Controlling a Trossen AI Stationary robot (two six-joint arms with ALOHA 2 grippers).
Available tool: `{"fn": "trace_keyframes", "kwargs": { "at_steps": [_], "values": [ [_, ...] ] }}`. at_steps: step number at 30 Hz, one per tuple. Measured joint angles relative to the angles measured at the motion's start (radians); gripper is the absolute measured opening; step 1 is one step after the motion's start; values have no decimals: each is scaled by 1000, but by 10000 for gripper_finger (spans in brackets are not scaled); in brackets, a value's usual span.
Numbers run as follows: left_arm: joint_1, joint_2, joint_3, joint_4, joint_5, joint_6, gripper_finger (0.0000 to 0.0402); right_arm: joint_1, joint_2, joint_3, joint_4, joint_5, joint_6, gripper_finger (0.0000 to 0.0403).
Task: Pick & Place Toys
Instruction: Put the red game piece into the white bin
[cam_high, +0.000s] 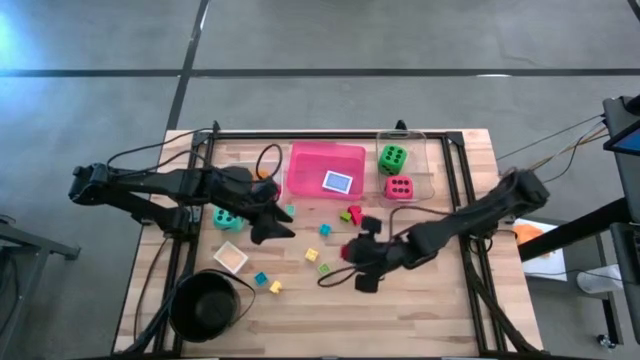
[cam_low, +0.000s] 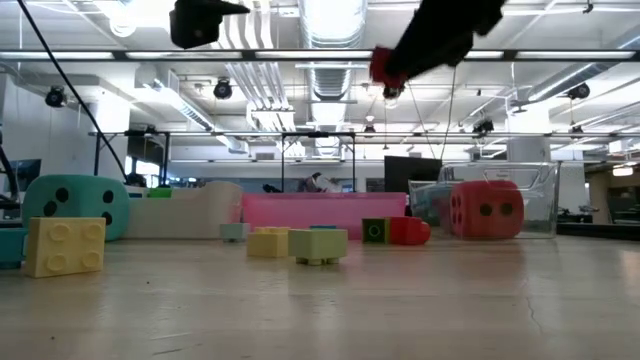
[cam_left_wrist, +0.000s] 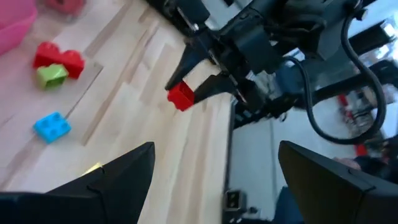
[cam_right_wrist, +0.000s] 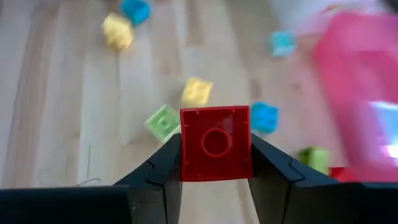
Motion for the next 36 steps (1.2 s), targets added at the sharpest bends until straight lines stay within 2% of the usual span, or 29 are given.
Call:
{"fn": "trace_keyframes", "kwargs": {
  "at_steps": [6, 12, 19, 24, 30, 36],
  "values": [
    [11, 20, 0, 114, -11, -108, 342, -8, -99, 2, -29, 154, 56, 128],
    [26, 72, 0, 206, -12, -217, 342, -35, -147, 2, -10, 250, 58, 128],
    [42, 151, 0, 248, -12, -303, 342, -85, -135, 65, 11, 245, -8, 128],
    [61, 200, 17, 290, -10, -298, 342, -97, -116, 126, -10, 167, -62, 128],
    [66, 263, 67, 315, 29, -292, 342, -100, -94, 185, -29, 152, -126, 128],
    [70, 318, 124, 310, 43, -272, 342, -119, -63, 219, -30, 88, -140, 128]
  ]
}}
